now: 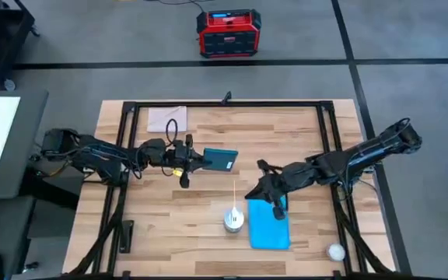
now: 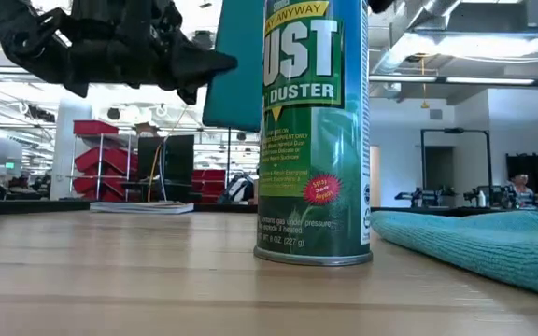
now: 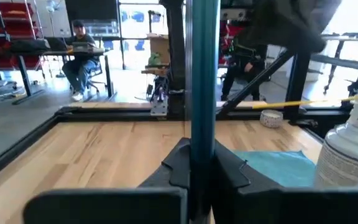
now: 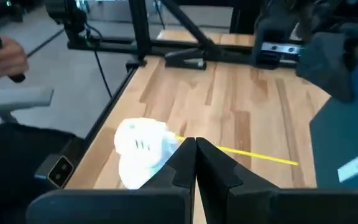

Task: Apply microfiber cloth
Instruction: Spray the back of the green tablet using the white spray bottle

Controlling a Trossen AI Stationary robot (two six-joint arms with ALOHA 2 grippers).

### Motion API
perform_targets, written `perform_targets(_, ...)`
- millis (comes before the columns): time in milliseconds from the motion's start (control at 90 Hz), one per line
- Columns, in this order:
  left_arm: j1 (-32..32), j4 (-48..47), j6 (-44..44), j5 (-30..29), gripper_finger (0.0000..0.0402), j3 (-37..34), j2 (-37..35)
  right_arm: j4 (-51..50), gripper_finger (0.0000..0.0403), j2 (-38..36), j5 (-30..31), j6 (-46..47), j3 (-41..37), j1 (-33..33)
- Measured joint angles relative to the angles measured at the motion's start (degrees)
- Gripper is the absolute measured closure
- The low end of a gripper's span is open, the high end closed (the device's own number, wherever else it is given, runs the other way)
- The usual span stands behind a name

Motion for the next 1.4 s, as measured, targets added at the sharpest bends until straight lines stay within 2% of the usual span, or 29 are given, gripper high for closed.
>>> perform_targets(244,0.61,-0.20,1.70,1.00,0.0399,2.27,0.51,-2.31,0.0403,0.65,0.13,0.21,2.17,0.44)
perform_targets(444,1.86,0.20,1.38,1.64,0.0399,4.80,7.14,-4.08,0.0403,0.65,2.17,1.34,2.17,0.44)
perform_targets(622,2.84,10.19,-0.46,3.44,0.0399,6.68,15.91,-5.16,0.0403,0.65,2.87,3.12,2.21,0.79)
perform_targets(733,3.02,14.27,-1.98,4.44,0.0399,6.76,18.86,-5.79,0.0403,1.25,2.95,4.09,2.19,0.81)
perform_targets(1033,2.56,16.11,-2.15,4.41,0.0399,6.70,17.56,-10.34,0.0403,5.59,1.99,4.42,7.90,1.05)
perform_targets(1400,2.55,17.25,-2.10,4.17,0.0399,6.67,17.53,-26.05,0.0403,14.09,2.01,4.48,21.86,0.08)
